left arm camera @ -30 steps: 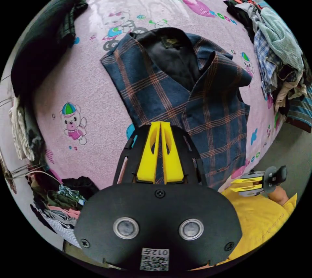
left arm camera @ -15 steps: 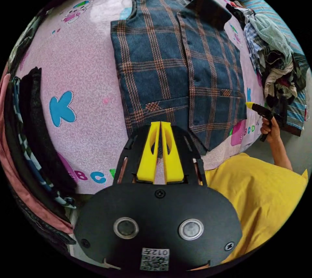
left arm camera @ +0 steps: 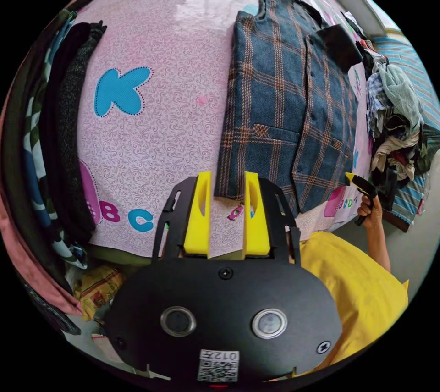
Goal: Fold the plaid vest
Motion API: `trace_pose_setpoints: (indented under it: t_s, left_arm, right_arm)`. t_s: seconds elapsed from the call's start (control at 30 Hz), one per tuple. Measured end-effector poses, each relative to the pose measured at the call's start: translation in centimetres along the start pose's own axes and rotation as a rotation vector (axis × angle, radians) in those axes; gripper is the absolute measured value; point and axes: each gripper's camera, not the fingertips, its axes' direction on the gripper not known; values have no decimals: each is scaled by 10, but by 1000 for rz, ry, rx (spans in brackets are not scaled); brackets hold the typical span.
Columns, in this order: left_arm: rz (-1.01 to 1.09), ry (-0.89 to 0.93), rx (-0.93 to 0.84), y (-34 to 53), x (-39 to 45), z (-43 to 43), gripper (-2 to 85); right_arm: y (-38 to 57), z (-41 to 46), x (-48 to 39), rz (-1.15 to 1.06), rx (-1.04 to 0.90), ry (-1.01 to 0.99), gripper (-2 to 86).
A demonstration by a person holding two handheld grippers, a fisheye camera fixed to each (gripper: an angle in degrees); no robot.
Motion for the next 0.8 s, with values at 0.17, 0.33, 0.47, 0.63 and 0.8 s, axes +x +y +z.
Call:
trace_pose_setpoints:
  t_s: [0.17, 0.33, 0.47, 0.63, 0.8]
  left_arm:
    - [103, -147, -12, 2, 23, -8, 16]
    - [109, -107, -25, 0, 17, -21, 3]
    - [122, -88, -30, 2, 8, -32, 0]
    - [124, -53, -51, 11, 2, -33, 0]
    - [107, 0, -69, 29, -3, -27, 0]
  right_arm:
    - [-7, 4, -15, -52, -5, 89, 12]
    - [-13, -5, -25, -149, -28, 173, 6]
    - [-18, -6, -30, -196, -100, 204, 4]
    - [-18, -9, -26, -201, -118, 205, 3]
    - [-15, -13, -17, -195, -148, 174, 3]
